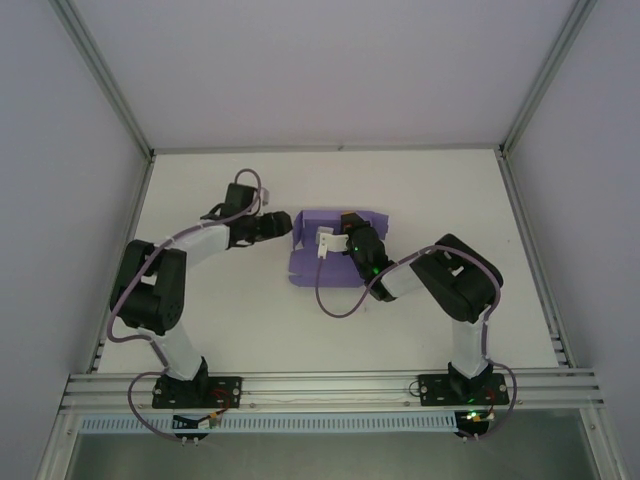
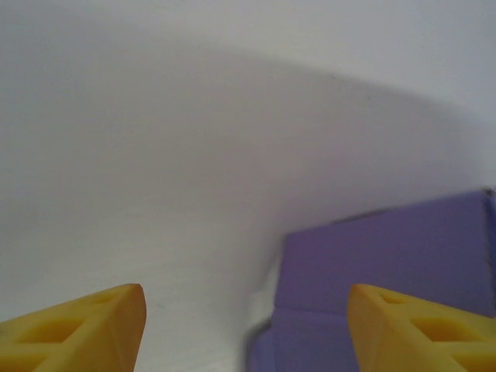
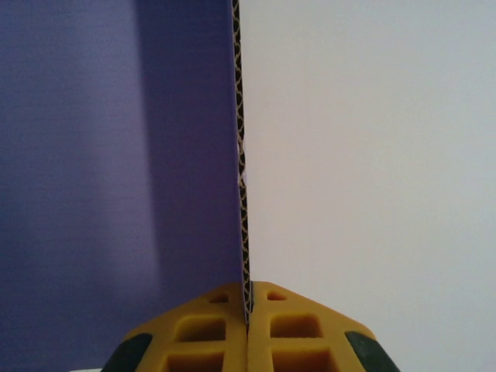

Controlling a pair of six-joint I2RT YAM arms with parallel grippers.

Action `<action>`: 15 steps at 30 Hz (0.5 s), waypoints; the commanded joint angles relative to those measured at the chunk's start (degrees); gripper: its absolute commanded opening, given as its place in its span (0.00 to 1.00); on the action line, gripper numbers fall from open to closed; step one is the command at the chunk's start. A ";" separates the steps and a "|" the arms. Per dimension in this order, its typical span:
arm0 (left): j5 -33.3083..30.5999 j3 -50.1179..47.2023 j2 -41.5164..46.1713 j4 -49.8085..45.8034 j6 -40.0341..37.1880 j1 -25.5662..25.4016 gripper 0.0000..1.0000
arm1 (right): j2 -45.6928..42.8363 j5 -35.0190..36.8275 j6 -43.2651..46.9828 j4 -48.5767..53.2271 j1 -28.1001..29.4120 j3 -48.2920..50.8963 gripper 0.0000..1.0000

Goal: Assemble paper box

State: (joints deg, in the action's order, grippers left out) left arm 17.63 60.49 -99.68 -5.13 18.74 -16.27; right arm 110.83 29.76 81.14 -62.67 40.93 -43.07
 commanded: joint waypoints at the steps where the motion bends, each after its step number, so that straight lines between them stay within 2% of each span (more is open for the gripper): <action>1: 2.16 -0.41 1.45 1.37 -1.02 -2.17 0.65 | -1.05 1.46 -3.02 4.01 0.32 -0.22 0.00; 4: 2.58 -0.52 1.06 2.21 -1.15 -3.79 0.60 | -1.27 1.27 -4.02 4.64 0.30 -0.04 0.00; 11: -0.99 -1.85 -1.64 3.82 -3.74 -6.59 0.53 | -1.57 1.15 -4.42 5.21 0.35 0.22 0.00; 15: -1.40 -6.12 -1.03 10.56 -4.67 -6.99 0.53 | -1.57 1.34 -2.90 4.78 0.63 1.22 0.00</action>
State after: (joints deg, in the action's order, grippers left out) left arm 16.99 57.45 -100.07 0.45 16.21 -22.65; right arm 110.08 30.92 78.67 -60.82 40.93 -43.07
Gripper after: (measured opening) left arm 0.527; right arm 0.048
